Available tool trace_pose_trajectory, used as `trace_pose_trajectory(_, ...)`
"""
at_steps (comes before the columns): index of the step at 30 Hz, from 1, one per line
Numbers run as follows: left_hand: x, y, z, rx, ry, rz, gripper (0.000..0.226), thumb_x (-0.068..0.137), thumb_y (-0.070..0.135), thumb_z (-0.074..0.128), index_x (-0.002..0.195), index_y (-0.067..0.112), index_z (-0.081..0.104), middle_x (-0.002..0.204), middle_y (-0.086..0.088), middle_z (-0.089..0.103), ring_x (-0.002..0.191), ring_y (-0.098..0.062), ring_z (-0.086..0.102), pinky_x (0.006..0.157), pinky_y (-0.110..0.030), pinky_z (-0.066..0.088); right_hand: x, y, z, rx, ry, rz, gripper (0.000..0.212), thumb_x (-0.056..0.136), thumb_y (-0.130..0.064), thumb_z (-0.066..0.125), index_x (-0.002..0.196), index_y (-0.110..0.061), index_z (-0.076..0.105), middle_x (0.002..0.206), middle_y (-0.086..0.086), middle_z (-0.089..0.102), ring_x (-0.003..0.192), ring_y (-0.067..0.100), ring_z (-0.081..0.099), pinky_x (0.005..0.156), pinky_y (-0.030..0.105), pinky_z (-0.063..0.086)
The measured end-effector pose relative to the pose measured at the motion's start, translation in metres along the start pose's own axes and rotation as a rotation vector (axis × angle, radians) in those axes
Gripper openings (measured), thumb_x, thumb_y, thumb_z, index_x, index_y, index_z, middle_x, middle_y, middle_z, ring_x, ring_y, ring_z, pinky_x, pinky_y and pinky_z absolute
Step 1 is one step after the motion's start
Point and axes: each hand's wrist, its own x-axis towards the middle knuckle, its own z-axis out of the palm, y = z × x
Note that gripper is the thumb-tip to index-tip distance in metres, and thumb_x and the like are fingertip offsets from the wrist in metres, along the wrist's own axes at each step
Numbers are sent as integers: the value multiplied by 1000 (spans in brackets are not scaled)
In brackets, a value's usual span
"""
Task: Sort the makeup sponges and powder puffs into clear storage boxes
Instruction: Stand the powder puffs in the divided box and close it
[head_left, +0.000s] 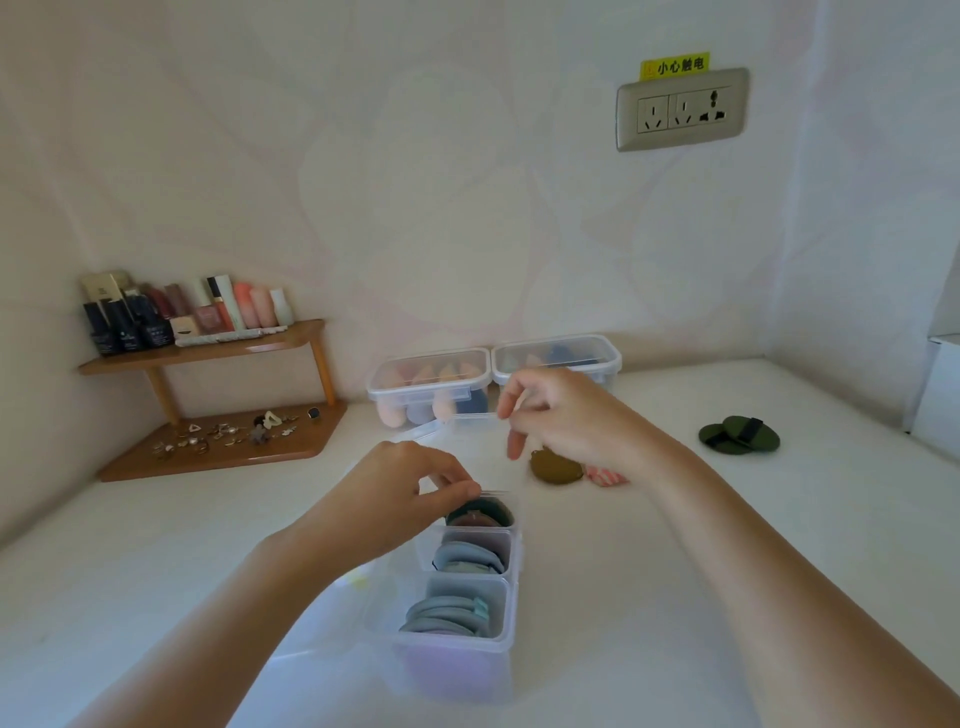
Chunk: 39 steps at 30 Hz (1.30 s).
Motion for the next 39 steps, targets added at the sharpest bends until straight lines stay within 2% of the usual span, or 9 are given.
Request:
trace_pose_trajectory(4,-2,1,4,-21,41,-17,13,87,43,56,92,36,66,80,27,56,78,7,54,58,-2,37,11,24,-6,-78,251,138,10,93,-20,49,86,-21,56,63,-5,64,55,6,64,59,26,50)
trace_pose_trajectory(6,-4,1,5,-11,57,-26,14,87,45,56,91,35,65,78,28,54,77,8,53,57,-3,36,13,34,-3,-204,219,223,10,90,-19,52,84,-22,60,73,-1,67,65,16,68,64,32,56)
trace_pose_trajectory(9,-8,1,7,4,76,-24,13,87,47,55,87,36,62,79,27,53,76,9,51,57,-4,34,16,40,5,-368,91,294,14,91,-18,55,97,-17,68,89,5,65,64,18,56,54,26,45)
trace_pose_trajectory(17,-15,5,8,-28,88,-5,10,87,43,58,88,34,61,84,25,54,79,8,50,58,-3,34,23,56,12,-443,-58,333,30,87,-22,62,117,-20,64,117,0,64,104,19,60,96,35,48)
trace_pose_trajectory(27,-17,2,10,-80,99,-30,3,89,37,57,87,37,59,81,30,49,80,11,49,58,1,35,18,54,8,-398,-64,201,18,87,-7,54,95,-23,55,104,2,57,90,19,56,66,22,42)
trace_pose_trajectory(30,-17,1,10,-88,112,-29,4,89,37,57,87,36,59,80,29,49,79,11,49,59,2,36,16,48,5,-232,127,181,17,91,-10,51,95,-26,54,99,1,57,73,18,54,53,20,42)
trace_pose_trajectory(34,-17,1,10,-93,115,-29,5,89,37,57,88,35,61,83,26,53,80,9,51,59,-1,36,13,22,-8,126,471,-92,12,86,-12,68,91,-22,62,85,-2,65,58,1,53,53,8,39)
trace_pose_trajectory(37,-17,-1,11,-104,135,-22,9,88,34,58,90,31,66,86,22,57,81,9,52,63,0,37,5,2,0,317,276,-207,16,85,-7,68,86,-22,65,77,1,66,49,1,53,51,12,43)
trace_pose_trajectory(39,-17,-2,13,-90,157,-12,9,87,34,59,90,32,67,93,21,58,83,8,50,64,-3,38,2,-3,13,183,179,-213,14,85,-12,69,86,-25,66,76,-5,66,51,0,52,52,13,41)
